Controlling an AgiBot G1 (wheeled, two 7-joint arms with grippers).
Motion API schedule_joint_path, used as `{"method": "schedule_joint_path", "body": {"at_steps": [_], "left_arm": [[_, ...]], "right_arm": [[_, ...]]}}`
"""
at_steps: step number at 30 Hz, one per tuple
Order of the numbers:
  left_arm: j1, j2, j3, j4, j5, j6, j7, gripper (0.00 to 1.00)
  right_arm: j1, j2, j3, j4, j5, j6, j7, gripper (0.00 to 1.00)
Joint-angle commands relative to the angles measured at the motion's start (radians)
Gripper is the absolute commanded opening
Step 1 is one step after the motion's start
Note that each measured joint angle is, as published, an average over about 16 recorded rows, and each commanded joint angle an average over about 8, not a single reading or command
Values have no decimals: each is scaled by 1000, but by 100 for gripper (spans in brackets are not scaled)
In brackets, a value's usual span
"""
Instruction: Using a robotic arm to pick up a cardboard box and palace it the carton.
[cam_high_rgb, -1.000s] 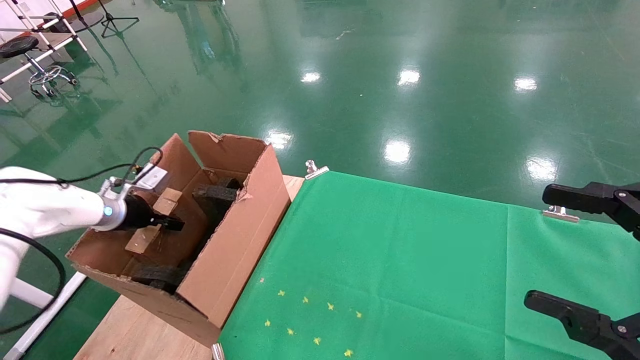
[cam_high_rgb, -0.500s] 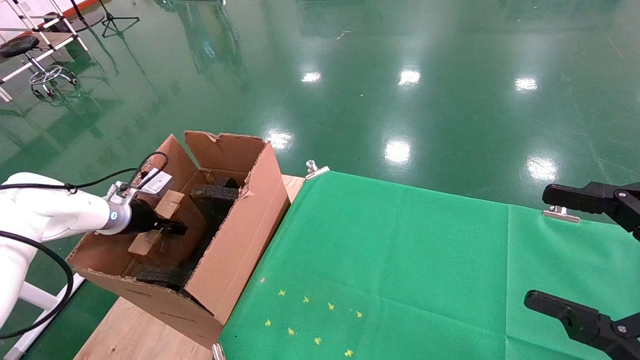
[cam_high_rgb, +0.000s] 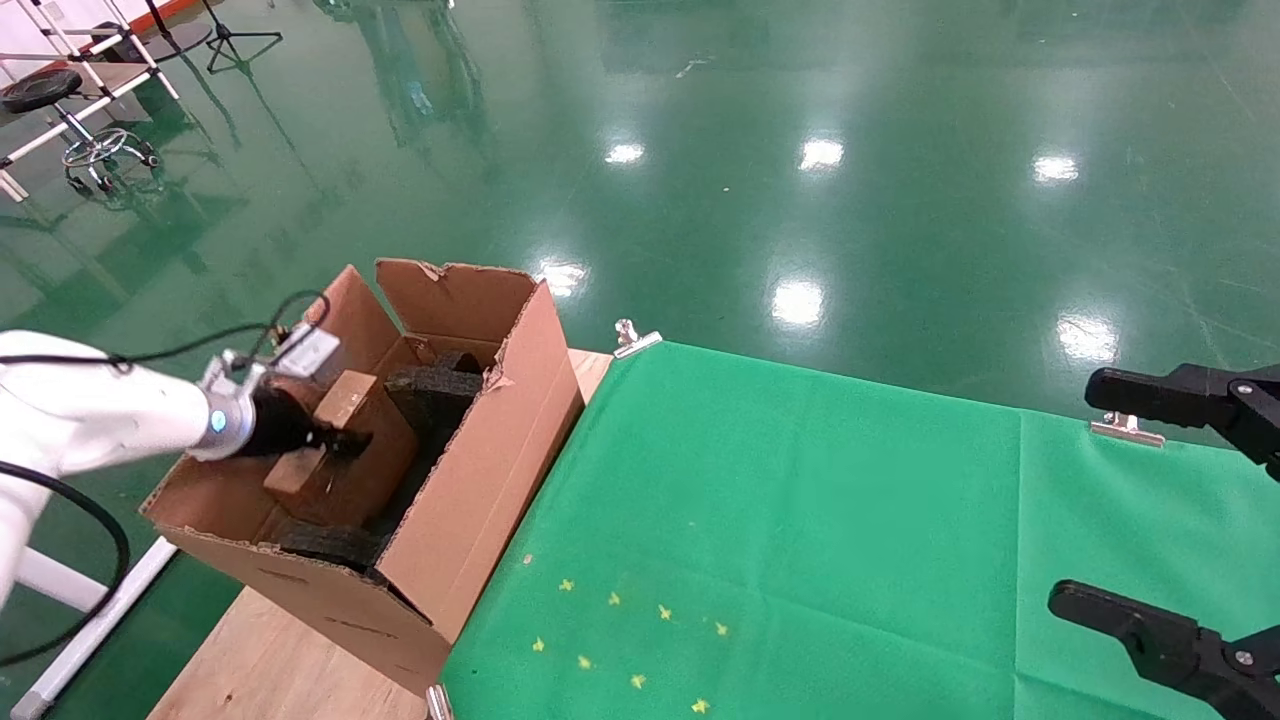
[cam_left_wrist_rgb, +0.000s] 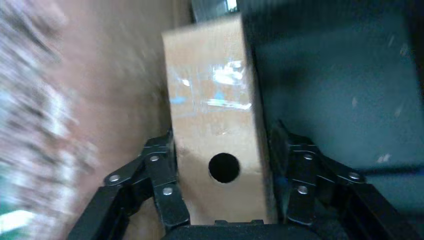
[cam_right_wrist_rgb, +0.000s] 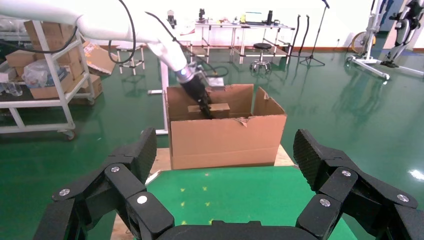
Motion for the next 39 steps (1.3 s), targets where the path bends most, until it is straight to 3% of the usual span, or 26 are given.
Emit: {"method": "schedule_joint_path", "body": {"at_steps": [1,9,22,32,39], "left_arm": [[-9,-8,-5,-9,-7,11,4,100],[-45,-60,-38,-86,-56,60,7,100],[-73,-222,-114,-374,-187,277,-16,100],[-65,-224,-118,-387,-199,286,-14,100],[-13,-226,-143,-463,-283,332,9,100]], "right_arm": [[0,0,0,0,0,0,0,100],[0,0,0,0,0,0,0,100],[0,0,0,0,0,0,0,100],[0,0,0,0,0,0,0,100],[0,0,0,0,1,0,0,100]]}}
